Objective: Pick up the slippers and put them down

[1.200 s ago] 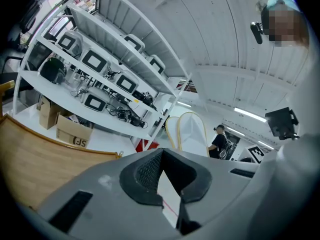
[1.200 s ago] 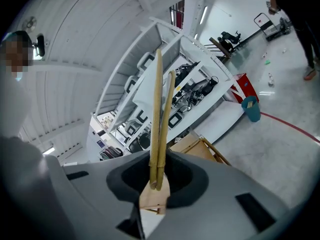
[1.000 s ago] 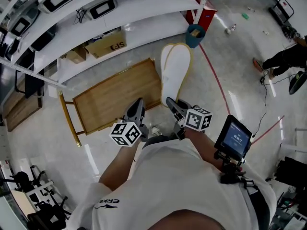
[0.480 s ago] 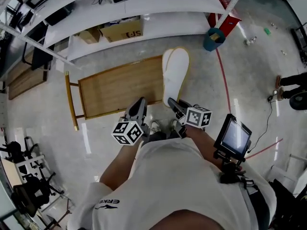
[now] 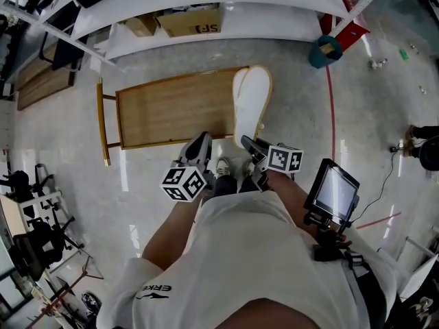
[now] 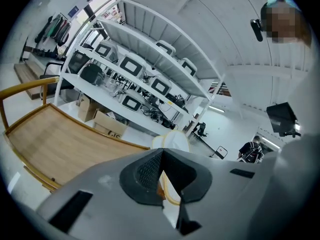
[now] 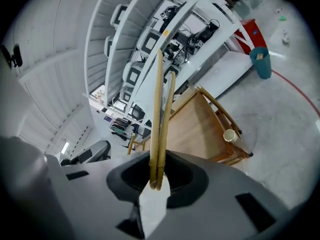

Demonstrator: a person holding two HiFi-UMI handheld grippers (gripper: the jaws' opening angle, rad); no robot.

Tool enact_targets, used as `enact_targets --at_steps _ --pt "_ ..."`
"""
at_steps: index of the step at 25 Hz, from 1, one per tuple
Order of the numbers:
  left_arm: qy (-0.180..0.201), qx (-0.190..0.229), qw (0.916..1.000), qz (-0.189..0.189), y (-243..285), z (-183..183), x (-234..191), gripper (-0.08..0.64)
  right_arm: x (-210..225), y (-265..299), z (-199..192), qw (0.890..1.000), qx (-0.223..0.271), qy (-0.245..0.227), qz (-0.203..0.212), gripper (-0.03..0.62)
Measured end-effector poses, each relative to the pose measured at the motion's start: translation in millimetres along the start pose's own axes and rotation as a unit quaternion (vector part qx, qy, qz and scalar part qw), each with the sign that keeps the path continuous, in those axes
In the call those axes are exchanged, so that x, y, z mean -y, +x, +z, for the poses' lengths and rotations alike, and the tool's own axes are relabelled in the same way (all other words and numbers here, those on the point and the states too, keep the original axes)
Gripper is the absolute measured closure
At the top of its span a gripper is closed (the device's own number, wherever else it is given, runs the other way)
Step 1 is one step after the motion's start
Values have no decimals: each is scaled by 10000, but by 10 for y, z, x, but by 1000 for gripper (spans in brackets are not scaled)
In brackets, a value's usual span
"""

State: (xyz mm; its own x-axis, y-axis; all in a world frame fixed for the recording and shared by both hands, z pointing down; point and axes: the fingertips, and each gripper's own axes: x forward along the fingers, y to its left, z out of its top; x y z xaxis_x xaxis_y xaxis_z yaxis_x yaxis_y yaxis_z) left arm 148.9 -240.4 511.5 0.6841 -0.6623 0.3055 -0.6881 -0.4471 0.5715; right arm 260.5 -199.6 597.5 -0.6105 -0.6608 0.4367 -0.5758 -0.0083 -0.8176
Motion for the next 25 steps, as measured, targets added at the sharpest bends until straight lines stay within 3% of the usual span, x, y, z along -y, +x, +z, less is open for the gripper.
enact_targets --at_steps 17,25 --pt "-119 -99 9984 547 33 -229 -157 557 491 276 -396 9933 -955 624 162 525" --pt "-156 -211 9973 681 48 -352 -159 557 648 315 -559 9839 -1170 1284 419 525"
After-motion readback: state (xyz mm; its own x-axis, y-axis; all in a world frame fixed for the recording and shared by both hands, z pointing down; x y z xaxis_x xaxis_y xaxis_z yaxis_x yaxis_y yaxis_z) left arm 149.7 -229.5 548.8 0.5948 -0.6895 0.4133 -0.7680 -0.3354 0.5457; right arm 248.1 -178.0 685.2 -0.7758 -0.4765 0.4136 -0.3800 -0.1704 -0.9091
